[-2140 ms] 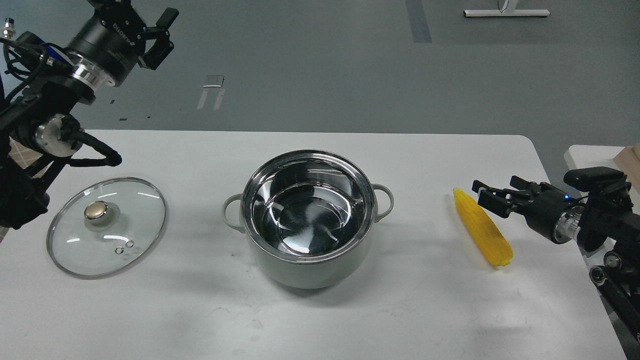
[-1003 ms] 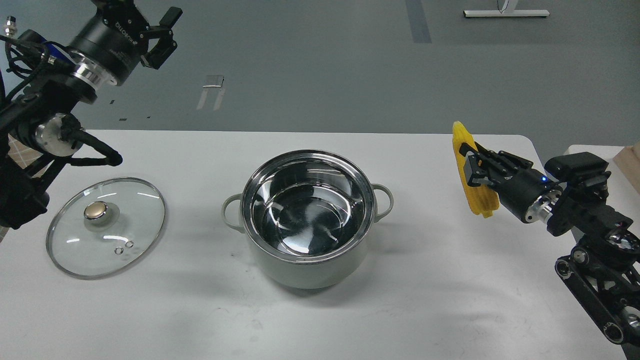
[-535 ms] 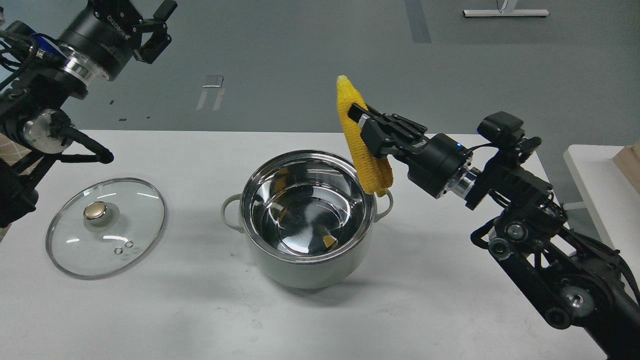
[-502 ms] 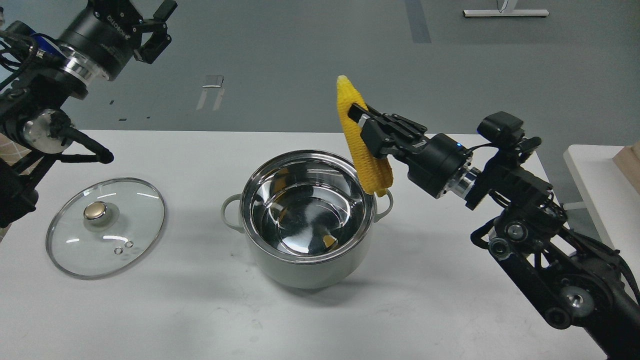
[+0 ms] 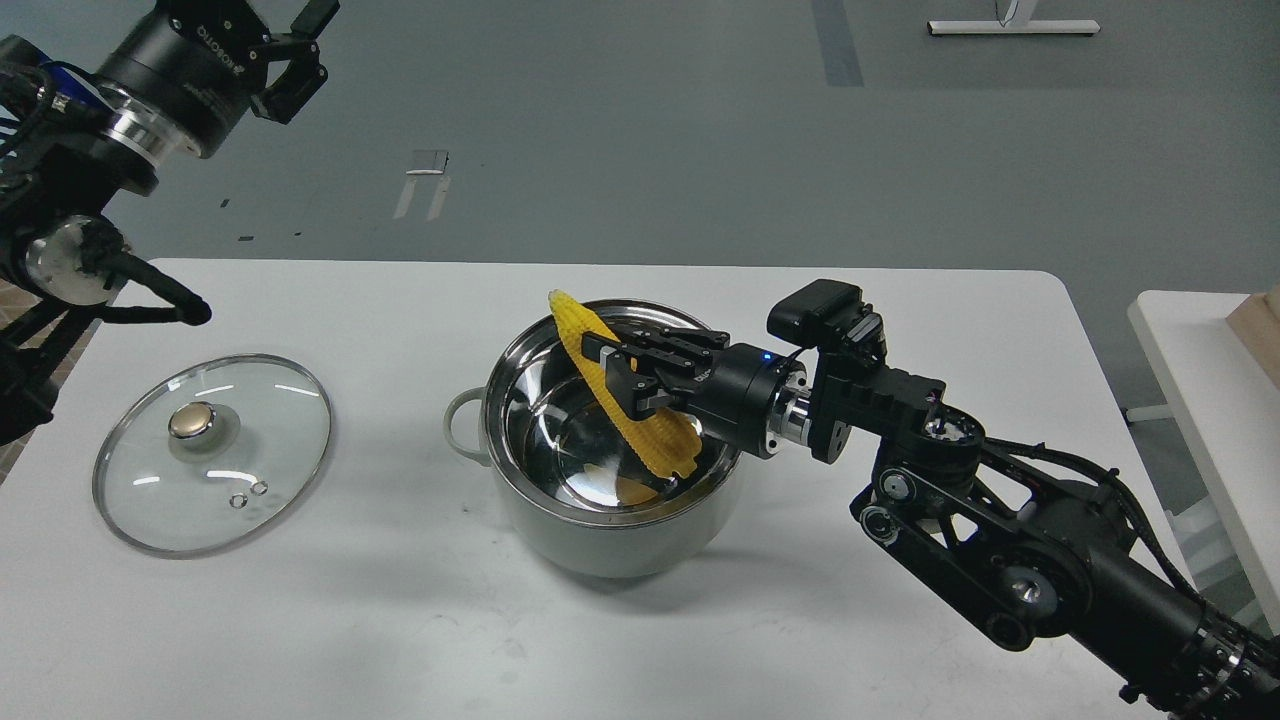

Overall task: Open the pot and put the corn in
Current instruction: 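Lower the corn into the pot, open the right gripper and withdraw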

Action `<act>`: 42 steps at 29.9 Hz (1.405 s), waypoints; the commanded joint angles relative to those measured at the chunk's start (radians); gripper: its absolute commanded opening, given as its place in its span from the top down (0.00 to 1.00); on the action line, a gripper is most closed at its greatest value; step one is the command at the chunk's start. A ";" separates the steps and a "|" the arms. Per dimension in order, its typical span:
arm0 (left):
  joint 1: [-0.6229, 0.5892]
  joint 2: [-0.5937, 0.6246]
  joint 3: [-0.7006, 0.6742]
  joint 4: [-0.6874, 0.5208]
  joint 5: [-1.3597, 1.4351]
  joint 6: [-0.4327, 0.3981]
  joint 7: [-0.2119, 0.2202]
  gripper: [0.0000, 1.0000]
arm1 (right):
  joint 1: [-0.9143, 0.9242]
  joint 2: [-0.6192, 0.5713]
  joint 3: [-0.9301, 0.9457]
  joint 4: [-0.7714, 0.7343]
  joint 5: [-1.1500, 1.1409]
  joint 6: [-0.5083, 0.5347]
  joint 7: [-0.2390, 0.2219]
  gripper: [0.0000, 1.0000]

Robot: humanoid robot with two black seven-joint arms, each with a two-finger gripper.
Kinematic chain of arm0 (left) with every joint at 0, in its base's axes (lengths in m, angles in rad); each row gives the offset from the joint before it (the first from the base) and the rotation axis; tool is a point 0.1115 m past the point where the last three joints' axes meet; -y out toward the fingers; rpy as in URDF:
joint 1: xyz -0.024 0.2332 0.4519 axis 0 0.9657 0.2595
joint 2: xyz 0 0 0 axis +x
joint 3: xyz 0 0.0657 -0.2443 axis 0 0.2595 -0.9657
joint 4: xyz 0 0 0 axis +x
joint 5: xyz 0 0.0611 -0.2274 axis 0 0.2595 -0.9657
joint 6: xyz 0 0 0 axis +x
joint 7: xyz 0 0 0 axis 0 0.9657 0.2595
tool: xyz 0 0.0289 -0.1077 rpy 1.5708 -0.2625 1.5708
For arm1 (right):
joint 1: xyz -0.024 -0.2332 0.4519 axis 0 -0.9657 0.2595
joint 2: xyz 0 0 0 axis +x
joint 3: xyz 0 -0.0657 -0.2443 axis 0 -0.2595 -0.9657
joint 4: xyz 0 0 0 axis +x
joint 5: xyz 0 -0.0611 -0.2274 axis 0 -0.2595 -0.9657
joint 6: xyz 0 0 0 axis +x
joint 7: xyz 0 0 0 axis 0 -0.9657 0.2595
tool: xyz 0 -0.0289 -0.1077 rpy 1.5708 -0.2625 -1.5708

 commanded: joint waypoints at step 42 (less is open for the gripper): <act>0.008 -0.050 -0.127 0.123 -0.149 -0.120 0.029 0.02 | 0.232 -0.097 0.768 -0.430 0.797 -0.137 0.010 0.00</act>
